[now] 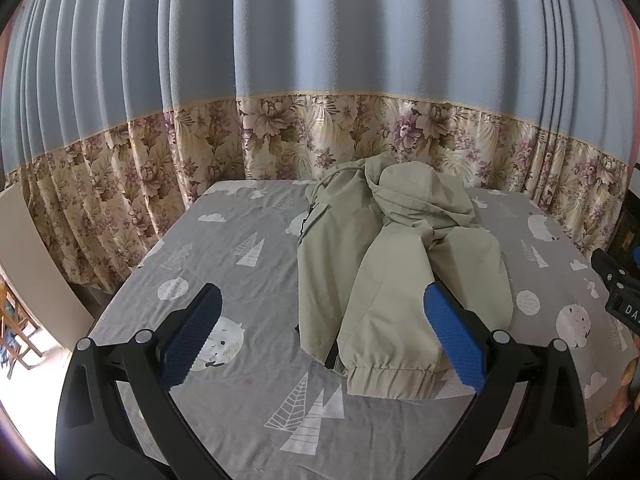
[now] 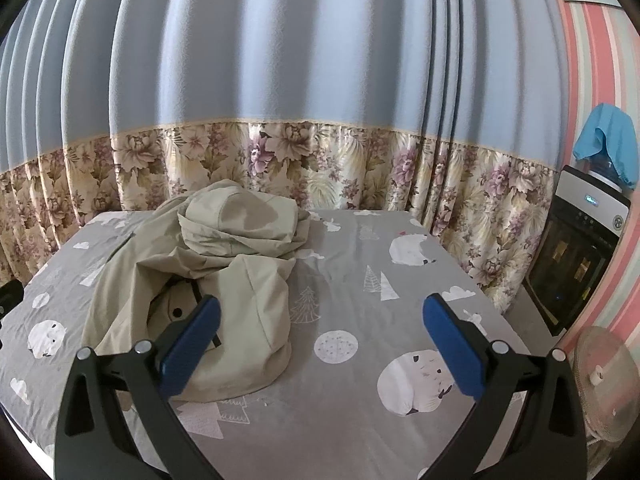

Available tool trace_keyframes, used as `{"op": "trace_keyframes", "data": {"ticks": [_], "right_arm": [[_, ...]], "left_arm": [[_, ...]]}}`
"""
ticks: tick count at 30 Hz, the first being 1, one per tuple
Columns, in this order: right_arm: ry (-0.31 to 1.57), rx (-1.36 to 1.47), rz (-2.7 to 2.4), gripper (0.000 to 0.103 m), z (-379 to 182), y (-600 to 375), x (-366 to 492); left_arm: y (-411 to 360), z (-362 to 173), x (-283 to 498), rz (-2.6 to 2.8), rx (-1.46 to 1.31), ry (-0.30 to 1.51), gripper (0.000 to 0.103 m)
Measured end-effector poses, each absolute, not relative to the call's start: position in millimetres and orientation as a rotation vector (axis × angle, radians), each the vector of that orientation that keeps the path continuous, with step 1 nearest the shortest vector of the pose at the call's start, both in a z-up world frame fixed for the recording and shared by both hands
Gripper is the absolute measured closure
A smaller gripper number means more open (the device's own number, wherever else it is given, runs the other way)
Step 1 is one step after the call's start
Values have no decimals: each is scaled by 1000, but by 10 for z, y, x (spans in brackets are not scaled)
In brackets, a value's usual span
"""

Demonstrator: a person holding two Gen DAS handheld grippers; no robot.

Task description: Fold large clothes

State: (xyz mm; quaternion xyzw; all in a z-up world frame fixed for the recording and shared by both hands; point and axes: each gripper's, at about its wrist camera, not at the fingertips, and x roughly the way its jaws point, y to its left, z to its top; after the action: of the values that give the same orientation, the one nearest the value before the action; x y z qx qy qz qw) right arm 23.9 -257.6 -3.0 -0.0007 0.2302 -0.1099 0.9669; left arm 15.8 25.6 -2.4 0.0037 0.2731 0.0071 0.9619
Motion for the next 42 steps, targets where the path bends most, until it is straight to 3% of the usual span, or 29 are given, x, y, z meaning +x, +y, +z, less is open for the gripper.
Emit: {"op": "trace_keyframes", "data": {"ticks": [33, 42], "right_arm": [[548, 23, -92, 2, -233, -2509, 443], [610, 13, -17, 2, -400, -2290, 644]], "left_arm": [[387, -259, 271, 49, 20, 545, 3], [604, -563, 497, 70, 51, 653, 3]]}}
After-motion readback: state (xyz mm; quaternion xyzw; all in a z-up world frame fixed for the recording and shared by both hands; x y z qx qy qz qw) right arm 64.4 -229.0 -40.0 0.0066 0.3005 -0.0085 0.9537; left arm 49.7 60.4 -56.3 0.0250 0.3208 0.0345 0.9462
